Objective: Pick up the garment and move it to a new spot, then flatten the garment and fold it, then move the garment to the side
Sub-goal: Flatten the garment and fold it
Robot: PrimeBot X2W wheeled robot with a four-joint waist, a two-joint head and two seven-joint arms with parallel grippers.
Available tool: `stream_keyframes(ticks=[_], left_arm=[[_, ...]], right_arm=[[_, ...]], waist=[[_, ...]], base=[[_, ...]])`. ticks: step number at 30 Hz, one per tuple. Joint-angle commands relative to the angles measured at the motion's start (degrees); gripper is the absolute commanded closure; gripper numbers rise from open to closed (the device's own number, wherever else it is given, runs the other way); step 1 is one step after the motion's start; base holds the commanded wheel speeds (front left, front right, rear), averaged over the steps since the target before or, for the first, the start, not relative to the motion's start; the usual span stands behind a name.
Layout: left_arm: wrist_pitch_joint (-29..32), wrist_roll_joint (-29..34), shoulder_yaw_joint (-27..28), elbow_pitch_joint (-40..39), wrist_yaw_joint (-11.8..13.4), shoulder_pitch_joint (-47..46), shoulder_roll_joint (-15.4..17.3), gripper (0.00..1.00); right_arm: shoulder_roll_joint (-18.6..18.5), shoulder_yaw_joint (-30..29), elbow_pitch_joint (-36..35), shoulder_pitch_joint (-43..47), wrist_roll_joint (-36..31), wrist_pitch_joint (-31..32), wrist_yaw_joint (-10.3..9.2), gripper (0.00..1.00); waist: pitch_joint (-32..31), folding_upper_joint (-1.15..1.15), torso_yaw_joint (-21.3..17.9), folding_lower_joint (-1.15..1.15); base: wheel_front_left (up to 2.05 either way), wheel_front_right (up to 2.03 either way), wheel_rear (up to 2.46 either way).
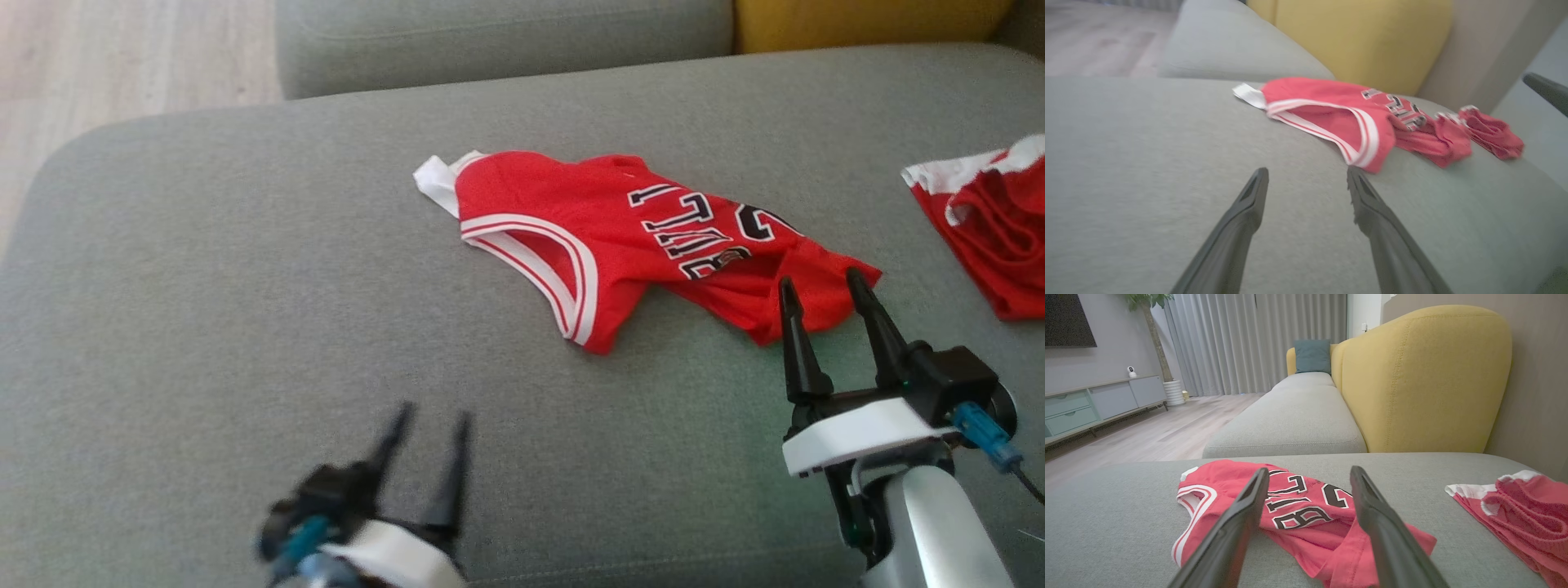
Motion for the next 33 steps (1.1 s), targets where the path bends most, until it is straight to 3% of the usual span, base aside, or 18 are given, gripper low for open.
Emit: stream_keyframes(ticks=[1, 5, 9, 15, 24, 25, 26, 28, 33], left_arm=[[-0.58, -0.13, 0.61, -1.18, -0.44, -3.55, -0.26, 0.0], [0.63, -3.2, -5.5, 3.71, -2.29, -9.1, -0.26, 0.0], [1.04, -7.07, -9.59, 9.72, -1.71, -15.45, -0.26, 0.0], [0.12, -11.06, -12.29, 18.96, 0.41, -24.18, -0.26, 0.0], [-0.61, -14.58, -13.46, 24.82, 0.87, -29.37, -0.26, 0.0], [-0.64, -14.86, -13.57, 25.16, 0.96, -29.71, -0.26, 0.07], [-0.66, -14.98, -13.69, 25.44, 1.01, -30.09, -0.26, 0.52], [-0.68, -14.79, -13.45, 24.73, 1.19, -30.82, -0.26, 1.0], [-0.69, -11.68, -9.75, 19.33, 1.98, -31.16, 0.89, 1.0]], right_arm=[[0.04, 1.31, -1.68, -2.24, 0.31, -0.64, 0.37, 0.0], [0.05, 1.4, -1.56, -3.96, 0.77, -1.26, 0.37, 0.0], [0.05, 2.15, -1.67, -5.61, 1.52, -2.12, 0.37, 0.0], [0.06, 2.61, -1.41, -7.69, 2.21, -3.78, 0.37, 0.0], [0.06, 3.43, -0.54, -8.86, 3.18, -5.28, 0.37, 0.0], [0.06, 3.48, -0.41, -8.92, 3.19, -5.38, 0.37, 0.0], [0.06, 3.46, -0.28, -8.95, 3.18, -5.47, 0.37, 0.0], [0.06, 3.02, -0.18, -8.82, 3.01, -5.61, 0.37, 0.0], [0.06, 1.43, 0.25, -8.15, 2.47, -5.83, 0.37, 0.0]], waist=[[0.52, 0.0, -0.6, 0.0], [2.8, 0.0, -3.36, 0.0], [5.7, 0.0, -7.11, 0.0], [10.31, 0.0, -12.37, 0.0], [12.82, 0.0, -14.57, 0.0], [12.89, 0.0, -14.57, 0.0], [12.89, 0.0, -14.49, 0.0], [12.73, 0.0, -13.89, 0.0], [11.57, 0.0, -11.32, 0.0]], base=[[0.0, 0.0, 0.0], [0.0, 0.0, 0.0], [0.0, 0.0, 0.0], [0.0, 0.0, 0.0], [0.0, 0.0, 0.0], [0.0, 0.0, 0.0], [0.0, 0.0, 0.0], [0.0, 0.0, 0.0], [0.0, 0.0, 0.0]])
